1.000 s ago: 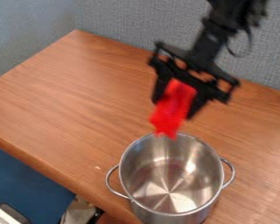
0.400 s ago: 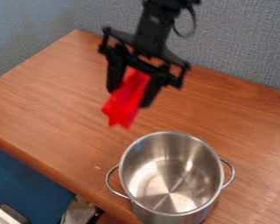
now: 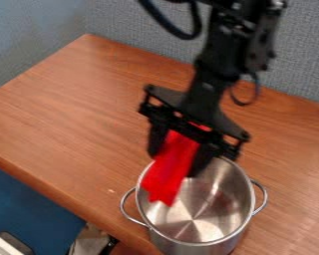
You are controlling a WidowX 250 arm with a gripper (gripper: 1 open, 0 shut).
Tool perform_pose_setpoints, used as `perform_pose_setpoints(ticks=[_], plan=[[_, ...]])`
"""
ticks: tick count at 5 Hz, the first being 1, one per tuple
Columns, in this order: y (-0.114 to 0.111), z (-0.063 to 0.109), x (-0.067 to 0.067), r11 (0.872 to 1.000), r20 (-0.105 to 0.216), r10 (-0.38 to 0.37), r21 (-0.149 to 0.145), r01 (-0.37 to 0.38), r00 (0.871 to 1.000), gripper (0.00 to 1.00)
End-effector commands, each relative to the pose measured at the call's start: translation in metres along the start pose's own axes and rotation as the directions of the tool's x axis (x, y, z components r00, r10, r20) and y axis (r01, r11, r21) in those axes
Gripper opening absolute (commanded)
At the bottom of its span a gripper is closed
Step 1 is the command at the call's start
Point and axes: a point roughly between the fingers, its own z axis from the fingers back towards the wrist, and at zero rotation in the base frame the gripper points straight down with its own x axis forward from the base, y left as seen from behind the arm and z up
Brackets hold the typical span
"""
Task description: Move the red object from the metal pot to the table
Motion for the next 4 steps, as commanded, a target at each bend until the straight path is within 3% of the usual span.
perform_pose_setpoints(ticks=[1, 3, 4], plan=[[-0.018, 0.017, 0.009, 0.998, 0.033, -0.052, -0.042, 0.053, 0.998, 0.00], [-0.028, -0.003, 0.006, 0.996, 0.024, -0.018, -0.089, 0.020, 1.000, 0.00], [-0.039, -0.021, 0.004, 0.995, -0.006, -0.061, -0.077, 0.060, 0.998, 0.00]])
